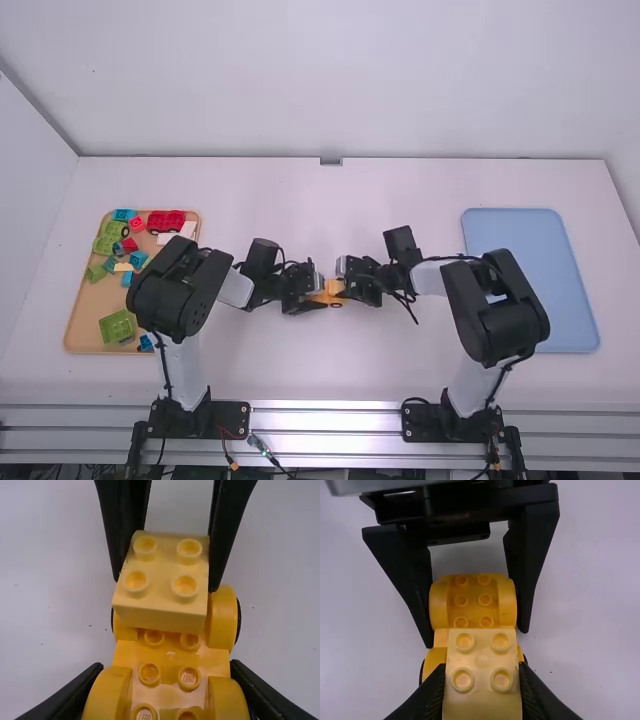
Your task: Assemble lego blocks to make yellow taxi
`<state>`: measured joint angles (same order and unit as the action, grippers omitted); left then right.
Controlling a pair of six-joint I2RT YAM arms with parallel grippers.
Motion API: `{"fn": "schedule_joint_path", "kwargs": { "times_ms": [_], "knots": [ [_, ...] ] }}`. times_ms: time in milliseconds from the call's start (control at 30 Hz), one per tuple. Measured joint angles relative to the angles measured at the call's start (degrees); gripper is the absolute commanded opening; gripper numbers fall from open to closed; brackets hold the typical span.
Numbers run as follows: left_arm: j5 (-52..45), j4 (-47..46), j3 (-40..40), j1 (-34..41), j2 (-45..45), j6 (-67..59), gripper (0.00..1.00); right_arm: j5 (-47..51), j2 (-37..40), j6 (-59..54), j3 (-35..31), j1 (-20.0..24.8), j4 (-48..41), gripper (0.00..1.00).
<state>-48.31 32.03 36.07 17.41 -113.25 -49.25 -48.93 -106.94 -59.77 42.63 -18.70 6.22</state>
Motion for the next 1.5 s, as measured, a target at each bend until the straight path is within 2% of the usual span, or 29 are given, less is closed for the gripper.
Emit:
{"fn": "schedule_joint_path", "kwargs": {
  "times_ms": [767, 1000, 1167, 1300, 1433, 1500],
  "knots": [
    [0.0, -0.1, 0.0, 0.0, 0.0, 0.2, 0.5, 1.0, 0.0, 1.3, 0.0, -1.5, 0.0, 0.31],
    [0.0, -0.1, 0.0, 0.0, 0.0, 0.2, 0.5, 1.1, 0.0, 1.4, 0.0, -1.5, -0.3, 0.51],
    [0.0, -0.2, 0.0, 0.0, 0.0, 0.2, 0.5, 1.1, 0.0, 1.2, 0.0, -1.5, -0.3, 0.52],
    [0.0, -0.1, 0.0, 0.0, 0.0, 0.2, 0.5, 1.0, 0.0, 1.2, 0.0, -1.5, -0.2, 0.46],
    [0.0, -0.2, 0.0, 0.0, 0.0, 0.2, 0.5, 1.0, 0.0, 1.3, 0.0, -1.5, -0.2, 0.31],
    [0.0, -0.2, 0.0, 0.0, 0.0, 0.2, 0.5, 0.5, 0.0, 1.5, 0.0, -1.4, -0.1, 0.28]
  ]
}}
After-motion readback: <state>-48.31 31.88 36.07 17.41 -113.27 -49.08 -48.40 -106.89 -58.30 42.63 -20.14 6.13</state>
